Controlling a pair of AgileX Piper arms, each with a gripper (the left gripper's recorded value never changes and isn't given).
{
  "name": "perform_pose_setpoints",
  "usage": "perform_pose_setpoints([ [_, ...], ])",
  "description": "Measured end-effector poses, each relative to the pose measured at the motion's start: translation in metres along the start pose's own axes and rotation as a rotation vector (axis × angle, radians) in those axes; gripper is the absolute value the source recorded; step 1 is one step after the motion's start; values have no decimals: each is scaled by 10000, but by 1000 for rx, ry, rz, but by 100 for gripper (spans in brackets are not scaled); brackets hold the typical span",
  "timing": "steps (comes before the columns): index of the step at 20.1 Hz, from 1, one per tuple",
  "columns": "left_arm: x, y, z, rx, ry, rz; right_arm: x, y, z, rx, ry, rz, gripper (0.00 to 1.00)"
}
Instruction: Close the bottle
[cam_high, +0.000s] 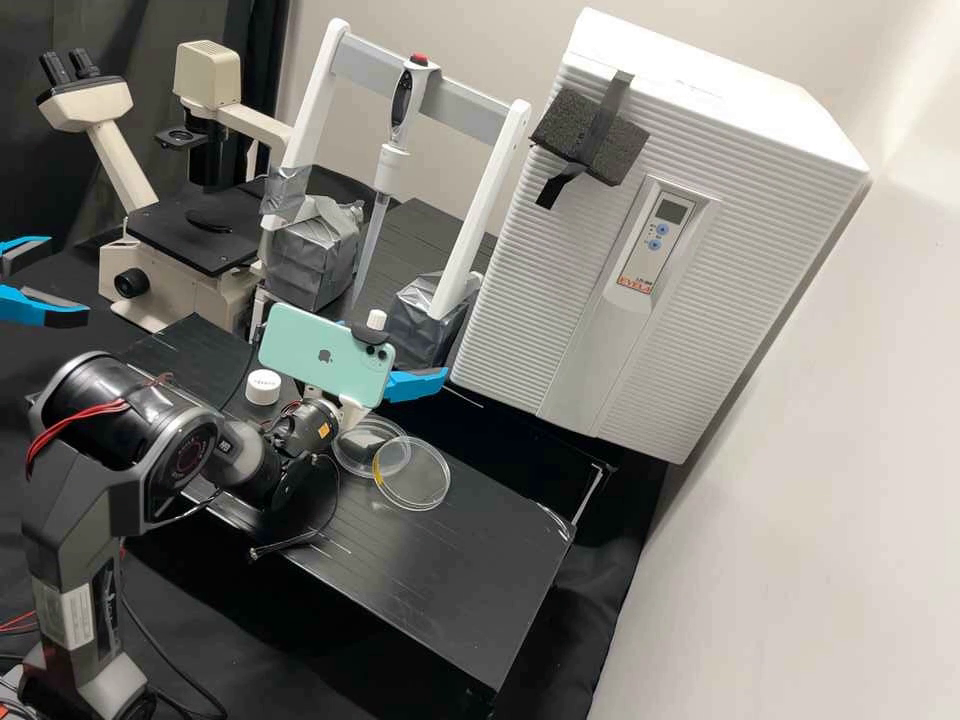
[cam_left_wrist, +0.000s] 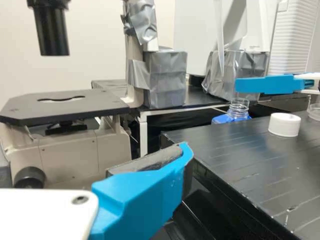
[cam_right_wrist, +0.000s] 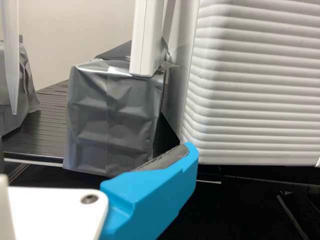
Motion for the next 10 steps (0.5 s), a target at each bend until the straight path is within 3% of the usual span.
perform_pose_setpoints([
  [8,18,-31,28,-4,-20,-17,-14,0,-4,2,3,0,100],
  [10,29,-25,33,-2,-26,-16,-108,7,-6,18,19,-16,100],
])
